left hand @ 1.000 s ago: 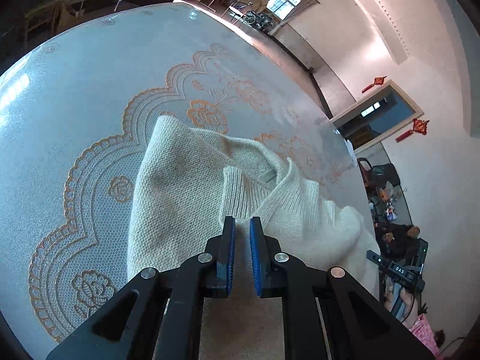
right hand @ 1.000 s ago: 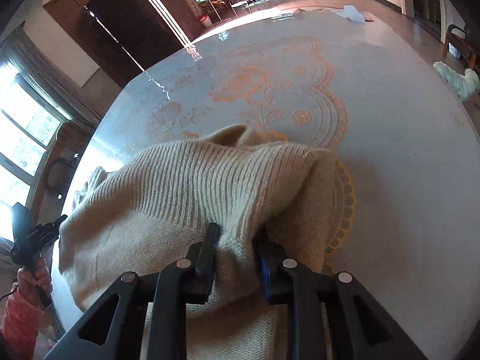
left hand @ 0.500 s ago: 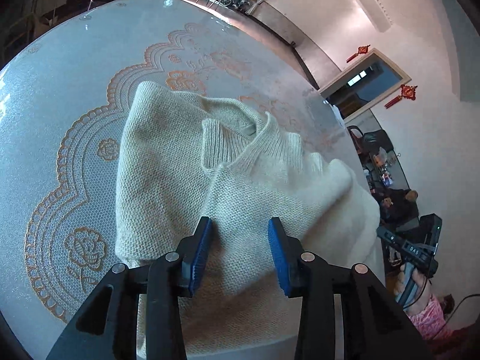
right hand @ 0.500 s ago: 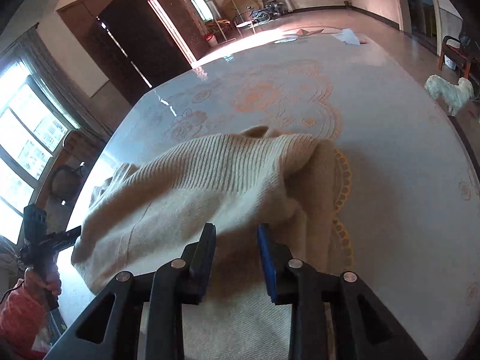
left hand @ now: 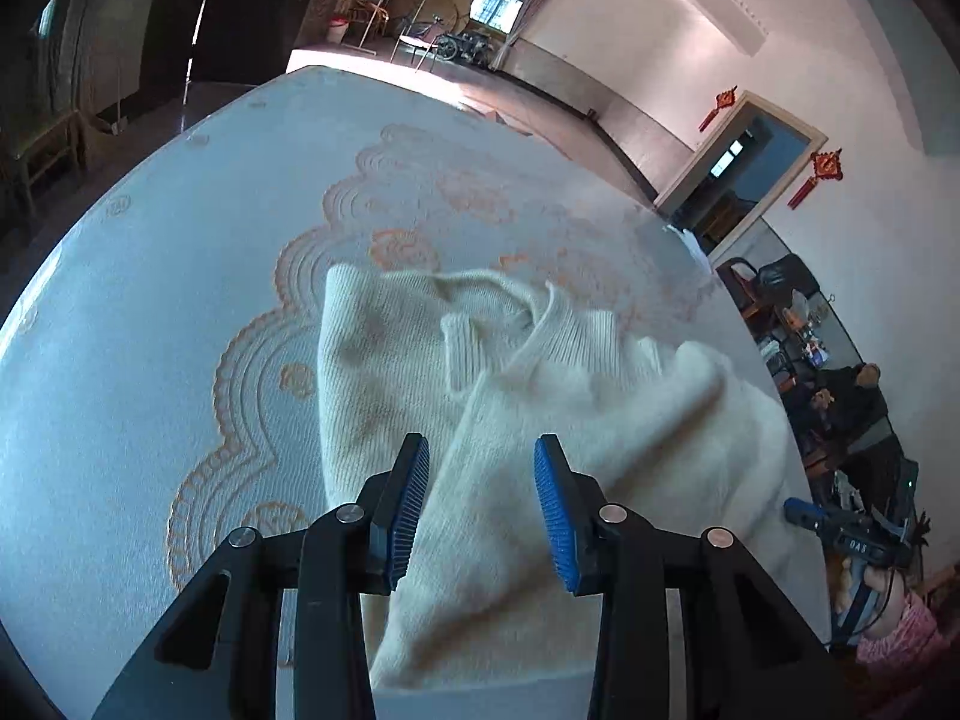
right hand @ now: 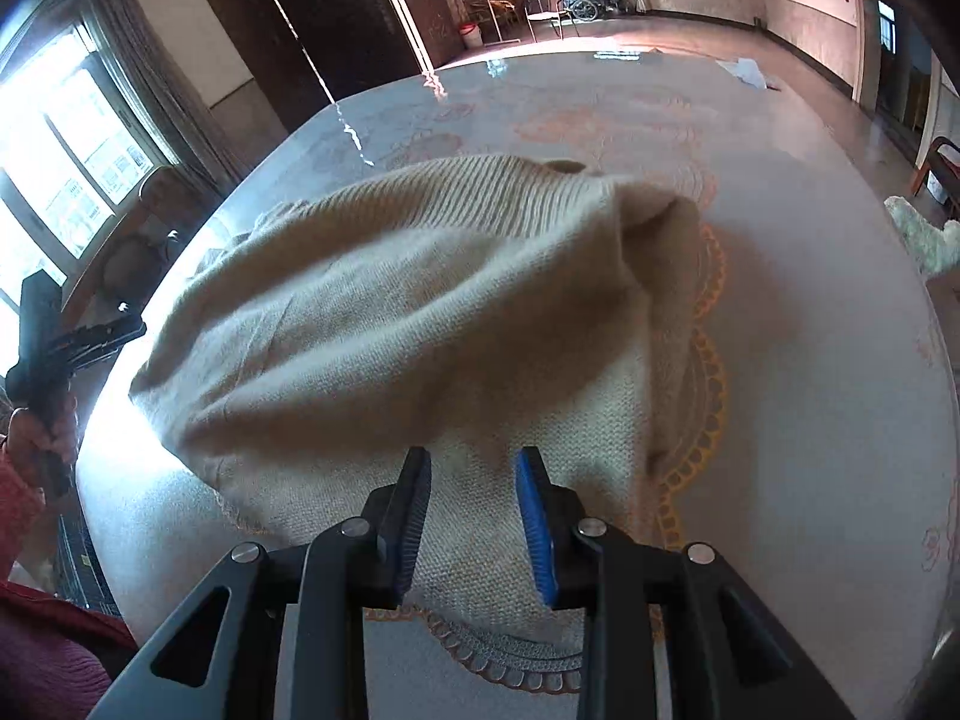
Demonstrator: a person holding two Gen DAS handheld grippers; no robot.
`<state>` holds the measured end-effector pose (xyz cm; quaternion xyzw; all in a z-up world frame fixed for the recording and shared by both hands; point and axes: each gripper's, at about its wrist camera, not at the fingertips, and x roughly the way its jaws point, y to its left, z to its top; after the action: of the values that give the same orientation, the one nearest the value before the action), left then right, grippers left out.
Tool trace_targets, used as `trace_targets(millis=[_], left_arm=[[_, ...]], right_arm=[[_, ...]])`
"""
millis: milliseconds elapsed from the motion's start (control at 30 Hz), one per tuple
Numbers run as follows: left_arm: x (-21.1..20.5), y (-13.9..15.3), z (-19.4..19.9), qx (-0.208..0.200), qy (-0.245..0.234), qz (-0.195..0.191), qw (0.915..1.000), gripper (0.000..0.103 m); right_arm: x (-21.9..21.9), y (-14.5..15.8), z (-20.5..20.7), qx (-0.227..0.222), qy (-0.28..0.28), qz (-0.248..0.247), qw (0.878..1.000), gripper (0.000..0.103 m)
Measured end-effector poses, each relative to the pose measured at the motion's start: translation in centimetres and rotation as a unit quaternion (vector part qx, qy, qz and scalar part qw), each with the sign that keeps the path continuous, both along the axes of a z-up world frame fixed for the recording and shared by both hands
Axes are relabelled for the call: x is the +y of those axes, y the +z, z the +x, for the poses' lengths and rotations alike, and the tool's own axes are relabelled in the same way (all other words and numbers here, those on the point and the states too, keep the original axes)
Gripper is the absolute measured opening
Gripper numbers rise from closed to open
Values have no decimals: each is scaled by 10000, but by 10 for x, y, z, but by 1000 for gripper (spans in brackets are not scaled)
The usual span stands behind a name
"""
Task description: Fold clothes
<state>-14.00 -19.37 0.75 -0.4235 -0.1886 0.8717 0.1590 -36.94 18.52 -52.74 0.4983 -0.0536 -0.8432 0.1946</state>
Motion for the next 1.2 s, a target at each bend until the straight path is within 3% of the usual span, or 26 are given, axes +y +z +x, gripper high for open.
trace_targets(millis=[133, 333, 433, 500, 600, 700, 733, 800, 867, 933, 1000, 1133, 1200], left_arm=[[33, -3, -64, -202, -219, -350, 9989, 39], [74, -44, -110, -1067, -944, -518, 9884, 39], [78, -39, -105, -718, -1000, -565, 9908, 35], [66, -29, -100, -506, -814, -299, 9950, 26], [30, -11, -88, -96, -128, 43, 9999, 22], [-11, -4, -73, 116, 707, 120, 9974, 22], [-20, -7, -74, 10, 841, 169, 9963, 22], [-21, -17, -77, -289, 634, 260, 9972, 22], [-3, -22, -83, -481, 244, 14, 9985, 24], [20, -26, -91, -579, -221, -44, 9981, 42], [43, -29, -98, -599, -516, -235, 9966, 49], [81, -39, -118, -804, -830, -923, 9890, 49], [91, -41, -121, -755, -979, -1086, 9864, 42]], right_arm=[[-16, 3, -3, -33, 149, -120, 9998, 29], [-25, -13, 11, -254, 174, 112, 9995, 29], [-22, -18, 16, -356, 105, 80, 9993, 30], [-20, -22, 19, -407, 55, 138, 9991, 30], [-15, -27, 22, -488, 2, 82, 9988, 30], [-9, -28, 24, -524, -54, -78, 9986, 30], [-7, -29, 24, -537, -71, -127, 9984, 30], [-8, -29, 24, -564, -64, -147, 9983, 30], [-11, -29, 23, -562, 10, -81, 9984, 30], [-13, -29, 23, -566, 66, -31, 9984, 30], [-13, -29, 24, -595, 51, -59, 9982, 30], [-10, -28, 26, -654, -52, -166, 9977, 30], [-10, -27, 28, -675, -88, -171, 9975, 30]])
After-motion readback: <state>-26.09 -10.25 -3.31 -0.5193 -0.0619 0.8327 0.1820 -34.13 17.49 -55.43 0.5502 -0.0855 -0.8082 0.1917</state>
